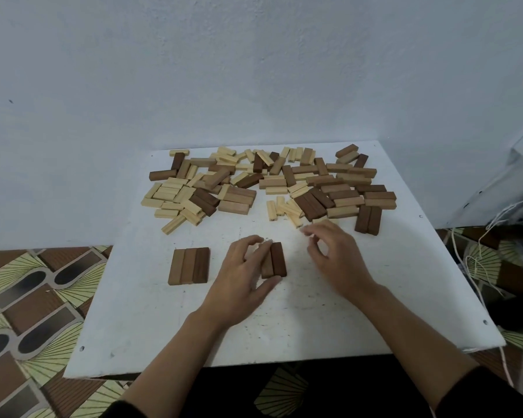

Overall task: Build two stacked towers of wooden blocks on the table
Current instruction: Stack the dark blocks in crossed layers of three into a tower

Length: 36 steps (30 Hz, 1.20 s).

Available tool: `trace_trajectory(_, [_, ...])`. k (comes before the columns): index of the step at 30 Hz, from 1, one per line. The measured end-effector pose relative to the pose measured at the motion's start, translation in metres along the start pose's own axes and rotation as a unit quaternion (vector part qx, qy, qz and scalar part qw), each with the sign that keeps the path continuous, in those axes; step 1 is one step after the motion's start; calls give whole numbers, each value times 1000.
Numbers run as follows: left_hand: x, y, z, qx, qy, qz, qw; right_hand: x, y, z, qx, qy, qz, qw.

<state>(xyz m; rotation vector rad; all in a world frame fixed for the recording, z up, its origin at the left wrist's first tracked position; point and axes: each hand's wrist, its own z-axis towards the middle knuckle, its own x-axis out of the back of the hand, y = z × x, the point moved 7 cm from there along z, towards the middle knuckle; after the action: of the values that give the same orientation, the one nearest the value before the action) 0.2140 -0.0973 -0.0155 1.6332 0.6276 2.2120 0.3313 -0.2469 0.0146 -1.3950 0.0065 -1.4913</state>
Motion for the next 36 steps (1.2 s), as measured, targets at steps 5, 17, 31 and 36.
trace_trajectory(5, [-9, 0, 0, -15, -15, 49, 999, -8, 11, 16, -36, -51, -81, 995])
trace_trajectory(17, [-11, -9, 4, 14, -9, 34, 999, -5, 12, 37, -11, -1, -147, 989])
trace_trajectory(31, [-3, -11, 2, 66, 57, -12, 996, -53, -26, 69, 66, -56, -85, 993])
trace_trajectory(36, [1, -8, 2, 57, 64, -20, 996, -83, -35, 91, 96, -133, -164, 973])
